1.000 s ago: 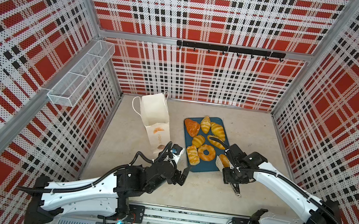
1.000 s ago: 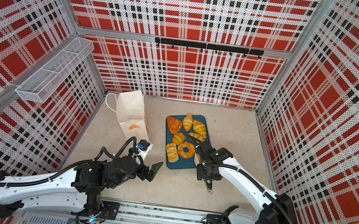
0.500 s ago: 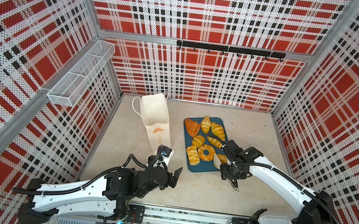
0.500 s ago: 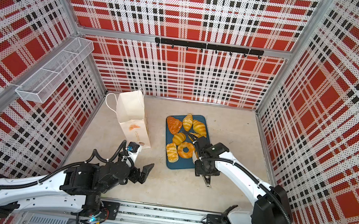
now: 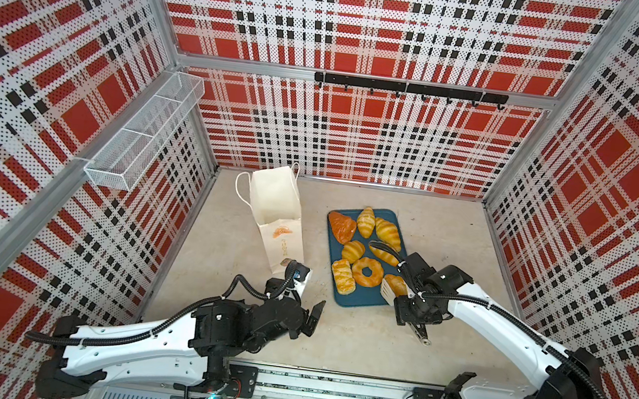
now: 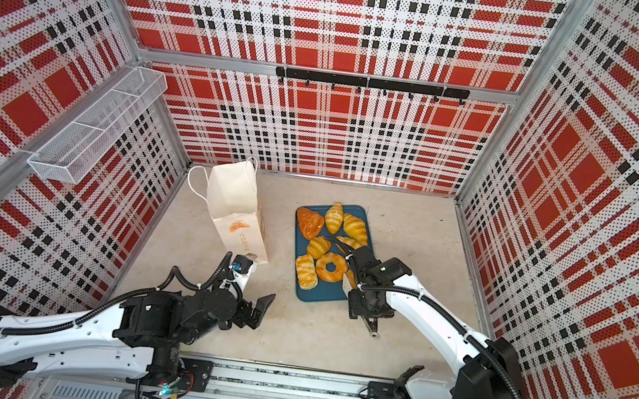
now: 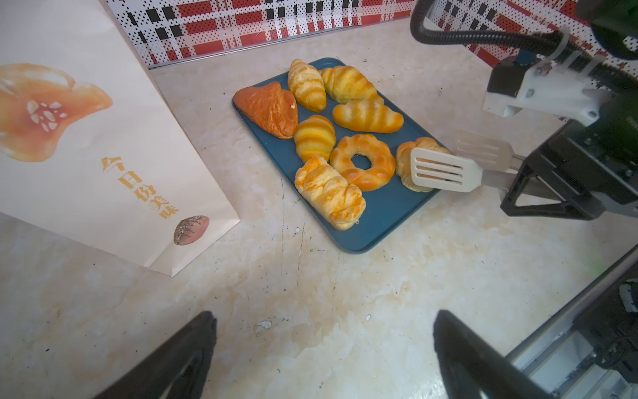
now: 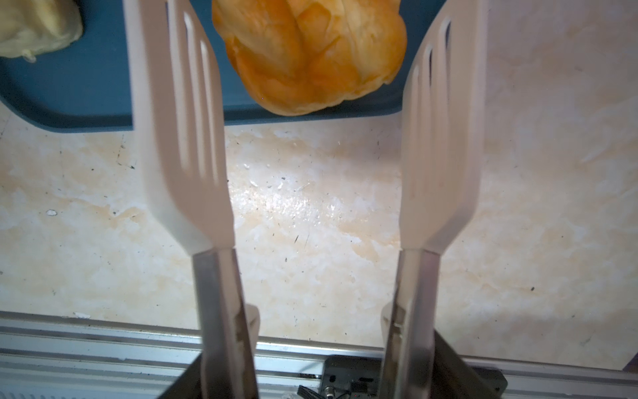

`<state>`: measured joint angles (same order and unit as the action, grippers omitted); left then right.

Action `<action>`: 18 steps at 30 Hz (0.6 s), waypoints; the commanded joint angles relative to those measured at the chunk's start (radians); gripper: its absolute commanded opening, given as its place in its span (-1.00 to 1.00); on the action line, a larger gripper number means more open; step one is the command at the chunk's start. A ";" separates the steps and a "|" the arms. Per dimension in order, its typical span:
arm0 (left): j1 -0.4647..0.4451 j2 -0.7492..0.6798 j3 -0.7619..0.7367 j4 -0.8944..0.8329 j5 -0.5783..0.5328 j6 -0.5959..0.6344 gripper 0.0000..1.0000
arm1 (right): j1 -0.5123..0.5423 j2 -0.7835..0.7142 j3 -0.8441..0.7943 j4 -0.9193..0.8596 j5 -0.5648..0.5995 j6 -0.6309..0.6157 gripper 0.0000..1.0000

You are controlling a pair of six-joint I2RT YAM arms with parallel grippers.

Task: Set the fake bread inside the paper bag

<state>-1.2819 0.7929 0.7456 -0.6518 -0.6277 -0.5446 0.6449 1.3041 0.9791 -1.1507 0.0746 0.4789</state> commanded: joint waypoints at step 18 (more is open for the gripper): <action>-0.006 -0.020 -0.009 -0.046 0.002 -0.045 0.99 | 0.007 0.118 0.071 -0.008 0.010 -0.027 0.37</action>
<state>-1.2819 0.7788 0.7425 -0.6827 -0.6109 -0.5671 0.6468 1.4117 1.0046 -1.1557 0.0612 0.4595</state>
